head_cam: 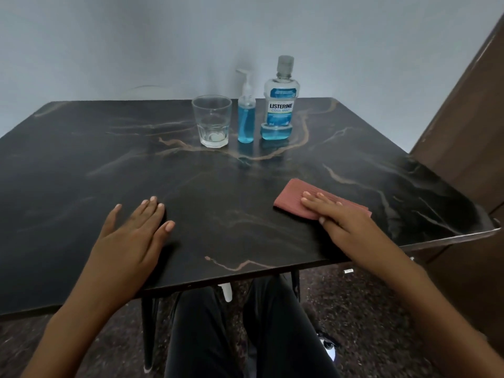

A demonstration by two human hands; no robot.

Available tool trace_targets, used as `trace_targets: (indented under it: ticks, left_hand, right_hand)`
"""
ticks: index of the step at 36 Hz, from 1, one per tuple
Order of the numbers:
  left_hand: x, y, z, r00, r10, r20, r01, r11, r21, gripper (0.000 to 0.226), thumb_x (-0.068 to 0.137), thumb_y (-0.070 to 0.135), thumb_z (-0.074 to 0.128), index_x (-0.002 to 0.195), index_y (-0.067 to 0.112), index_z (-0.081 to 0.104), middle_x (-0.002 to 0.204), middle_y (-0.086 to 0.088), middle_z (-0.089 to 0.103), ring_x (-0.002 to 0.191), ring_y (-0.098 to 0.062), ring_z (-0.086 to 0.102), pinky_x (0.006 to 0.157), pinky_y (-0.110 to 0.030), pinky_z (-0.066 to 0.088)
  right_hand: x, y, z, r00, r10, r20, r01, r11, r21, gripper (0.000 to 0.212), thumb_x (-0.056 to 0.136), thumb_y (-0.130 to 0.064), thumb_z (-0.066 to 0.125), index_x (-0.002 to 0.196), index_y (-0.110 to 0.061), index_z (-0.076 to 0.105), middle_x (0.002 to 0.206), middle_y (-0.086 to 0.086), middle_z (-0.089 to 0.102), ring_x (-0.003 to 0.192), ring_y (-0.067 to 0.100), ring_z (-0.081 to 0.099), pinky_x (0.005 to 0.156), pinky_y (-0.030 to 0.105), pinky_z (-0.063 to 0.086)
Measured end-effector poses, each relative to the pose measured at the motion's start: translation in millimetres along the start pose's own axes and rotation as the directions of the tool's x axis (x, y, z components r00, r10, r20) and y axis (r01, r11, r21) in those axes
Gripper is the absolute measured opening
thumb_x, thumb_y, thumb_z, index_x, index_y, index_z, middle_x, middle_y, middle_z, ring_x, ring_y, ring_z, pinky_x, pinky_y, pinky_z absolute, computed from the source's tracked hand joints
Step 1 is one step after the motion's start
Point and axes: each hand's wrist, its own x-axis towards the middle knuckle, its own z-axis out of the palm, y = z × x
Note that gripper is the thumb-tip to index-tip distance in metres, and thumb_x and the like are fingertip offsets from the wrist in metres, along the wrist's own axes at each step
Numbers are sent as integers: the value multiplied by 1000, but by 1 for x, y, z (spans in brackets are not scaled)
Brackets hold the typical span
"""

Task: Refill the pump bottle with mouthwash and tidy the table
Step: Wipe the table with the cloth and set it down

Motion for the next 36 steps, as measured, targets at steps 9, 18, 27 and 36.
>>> trace_targets:
  ticks: [9, 18, 27, 36]
  left_hand:
    - [0, 3, -2, 1000, -13, -26, 13, 1000, -10, 71, 87, 48, 14, 144, 13, 36, 154, -1, 29, 143, -7, 18, 118, -34, -2]
    - [-1, -1, -13, 971, -100, -217, 56, 978, -202, 54, 90, 39, 30, 128, 13, 57, 140, -7, 52, 135, -18, 42, 114, -38, 10]
    - [1, -12, -29, 940, -168, -296, 82, 956, -282, 48, 93, 41, 30, 113, 17, 66, 126, -3, 63, 125, -15, 51, 103, -33, 19]
    - [21, -1, -29, 965, -107, -240, 35, 957, -287, 49, 92, 39, 33, 111, 11, 68, 122, -5, 66, 126, -17, 52, 108, -51, 28]
  right_hand:
    - [90, -12, 0, 994, 104, 41, -97, 983, -153, 53, 94, 1, 38, 145, -14, 36, 156, 2, 25, 146, 16, 21, 115, 22, 11]
    - [132, -112, 77, 948, -246, 204, 256, 966, -26, 56, 87, 7, 42, 139, -11, 46, 153, 5, 34, 144, 19, 26, 115, 23, 12]
    - [85, -118, 78, 575, -623, 530, 530, 777, 339, 47, 88, 18, 41, 128, -1, 57, 145, 8, 46, 141, 12, 32, 119, 22, 17]
    - [86, -66, -7, 510, -564, 649, 513, 806, 297, 36, 83, 19, 50, 107, 2, 70, 122, 9, 66, 125, 12, 54, 113, 26, 34]
